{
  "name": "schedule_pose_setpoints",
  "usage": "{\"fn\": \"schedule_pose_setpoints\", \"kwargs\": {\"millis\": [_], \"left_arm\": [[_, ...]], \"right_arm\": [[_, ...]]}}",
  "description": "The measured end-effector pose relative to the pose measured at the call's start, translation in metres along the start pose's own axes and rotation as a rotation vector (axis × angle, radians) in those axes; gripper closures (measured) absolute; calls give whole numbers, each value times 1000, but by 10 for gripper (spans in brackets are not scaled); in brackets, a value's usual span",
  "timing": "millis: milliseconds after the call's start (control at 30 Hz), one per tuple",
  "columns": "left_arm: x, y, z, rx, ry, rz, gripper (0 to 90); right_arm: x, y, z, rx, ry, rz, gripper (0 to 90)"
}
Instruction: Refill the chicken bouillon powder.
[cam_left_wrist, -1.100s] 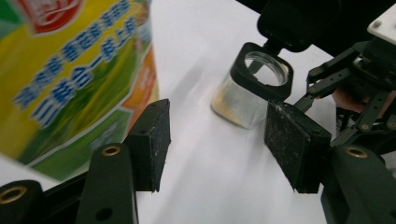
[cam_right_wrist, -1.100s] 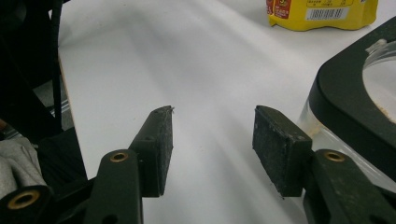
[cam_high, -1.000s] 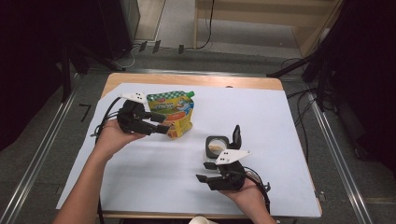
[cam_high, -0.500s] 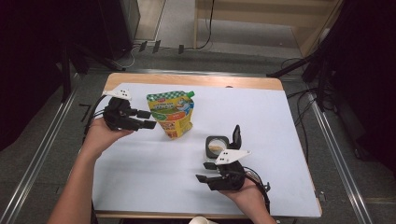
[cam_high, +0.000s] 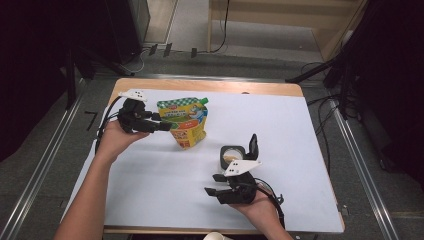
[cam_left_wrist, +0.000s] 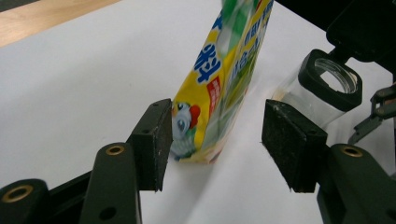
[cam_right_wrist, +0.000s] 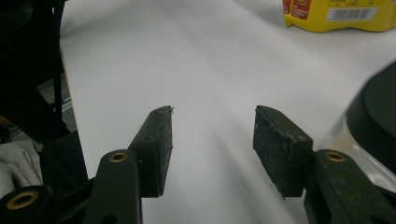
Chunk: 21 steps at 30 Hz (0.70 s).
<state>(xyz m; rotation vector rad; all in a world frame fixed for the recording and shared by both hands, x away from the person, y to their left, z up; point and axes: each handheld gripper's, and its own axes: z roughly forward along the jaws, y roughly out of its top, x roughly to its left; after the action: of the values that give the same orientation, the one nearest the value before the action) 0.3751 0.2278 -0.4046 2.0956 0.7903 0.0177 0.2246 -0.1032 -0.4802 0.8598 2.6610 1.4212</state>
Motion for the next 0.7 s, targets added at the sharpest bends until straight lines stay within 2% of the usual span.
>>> {"fn": "schedule_pose_setpoints", "kwargs": {"millis": [67, 133, 200, 333, 500, 633, 700], "left_arm": [[0, 3, 6, -6, -7, 4, 470], [-1, 7, 13, 20, -3, 7, 494], [-2, 9, 18, 14, -7, 12, 528], [-4, 10, 26, 9, -19, -2, 618], [-3, 9, 29, -12, 1, -9, 735], [-1, 8, 29, -34, -18, -33, 826], [-4, 10, 28, -38, -16, -21, 881]], "right_arm": [[2, 4, 4, 3, 0, -7, 489], [3, 10, 8, 7, -2, -18, 487], [6, 15, 12, 3, -11, -24, 485], [6, 28, 20, -12, -23, -20, 478], [4, 42, 30, -25, -45, -14, 478], [0, 44, 38, -35, -49, 5, 482], [0, 43, 41, -36, -50, 12, 482]]}}
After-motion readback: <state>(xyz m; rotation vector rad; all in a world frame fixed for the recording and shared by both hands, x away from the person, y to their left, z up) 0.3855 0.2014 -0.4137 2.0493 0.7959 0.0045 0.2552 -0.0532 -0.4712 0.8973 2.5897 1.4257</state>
